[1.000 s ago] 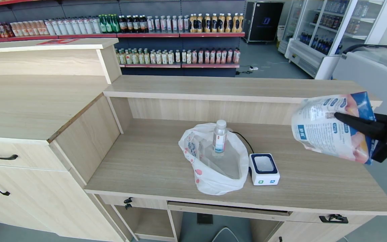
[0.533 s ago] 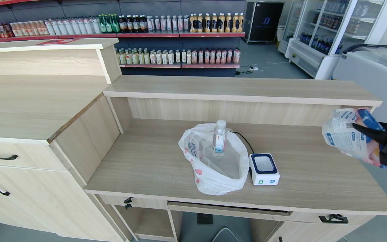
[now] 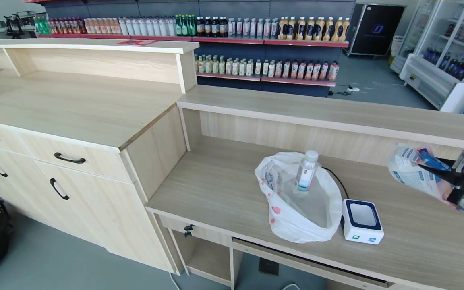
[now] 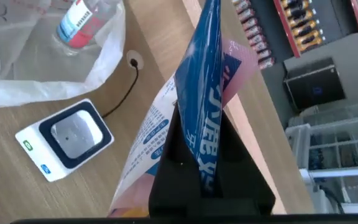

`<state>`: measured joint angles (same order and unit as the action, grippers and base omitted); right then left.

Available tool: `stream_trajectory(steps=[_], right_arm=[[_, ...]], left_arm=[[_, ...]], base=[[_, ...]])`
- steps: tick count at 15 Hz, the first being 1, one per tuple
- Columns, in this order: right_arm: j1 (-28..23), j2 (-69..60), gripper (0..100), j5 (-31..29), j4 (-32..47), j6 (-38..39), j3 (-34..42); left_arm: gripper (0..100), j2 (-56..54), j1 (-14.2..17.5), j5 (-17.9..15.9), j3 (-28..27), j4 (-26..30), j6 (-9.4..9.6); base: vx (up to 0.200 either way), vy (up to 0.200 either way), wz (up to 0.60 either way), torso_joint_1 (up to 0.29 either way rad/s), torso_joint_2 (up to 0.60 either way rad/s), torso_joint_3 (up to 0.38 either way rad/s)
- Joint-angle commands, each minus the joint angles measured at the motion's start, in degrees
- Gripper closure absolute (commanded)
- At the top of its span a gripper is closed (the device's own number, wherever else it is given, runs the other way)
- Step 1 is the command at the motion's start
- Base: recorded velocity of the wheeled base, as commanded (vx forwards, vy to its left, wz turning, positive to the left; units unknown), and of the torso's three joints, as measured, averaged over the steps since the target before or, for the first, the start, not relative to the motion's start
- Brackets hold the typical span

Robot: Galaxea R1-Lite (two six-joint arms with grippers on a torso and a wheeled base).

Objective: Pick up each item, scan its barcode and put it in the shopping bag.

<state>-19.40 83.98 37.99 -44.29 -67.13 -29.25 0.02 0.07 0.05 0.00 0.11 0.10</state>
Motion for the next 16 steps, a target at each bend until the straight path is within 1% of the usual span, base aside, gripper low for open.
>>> stream_trajectory(steps=[1,2,3,5,8,11,13,16], right_arm=[[-2.1,3.6,100,5.5,-0.1,-5.1,0.3],[-2.8,4.8,100,9.8,0.1,-9.4,0.3],[-3.6,5.8,100,12.6,0.2,-12.9,0.2],[-4.5,7.8,100,15.5,0.2,-17.2,0.2],[-4.8,10.2,100,18.5,0.2,-20.9,0.1],[-5.9,12.3,100,20.0,0.9,-24.4,0.3],[-6.1,13.0,100,20.1,2.7,-25.5,0.2],[-6.1,14.1,100,20.6,3.2,-26.4,0.2]], left_arm=[[0,0.0,0.0,0.0,0.0,0.0,-0.01],[0,0.0,0.0,0.0,0.0,0.0,-0.01],[0,0.0,0.0,0.0,0.0,0.1,-0.01],[0,0.0,0.0,0.0,0.0,0.0,-0.01],[0,0.0,0.0,0.0,0.0,0.0,-0.01],[0,0.0,0.0,0.0,0.0,0.1,-0.01],[0,0.0,0.0,0.0,0.0,0.1,-0.01],[0,0.0,0.0,0.0,0.0,0.0,-0.01]], base=[[0.000,0.000,0.00,0.000,0.00,0.000],[0.000,0.000,0.00,0.000,0.00,0.000],[0.000,0.000,0.00,0.000,0.00,0.000],[0.000,0.000,0.00,0.000,0.00,0.000],[0.000,0.000,0.00,0.000,0.00,0.000],[0.000,0.000,0.00,0.000,0.00,0.000],[0.000,0.000,0.00,0.000,0.00,0.000],[0.000,0.000,0.00,0.000,0.00,0.000]])
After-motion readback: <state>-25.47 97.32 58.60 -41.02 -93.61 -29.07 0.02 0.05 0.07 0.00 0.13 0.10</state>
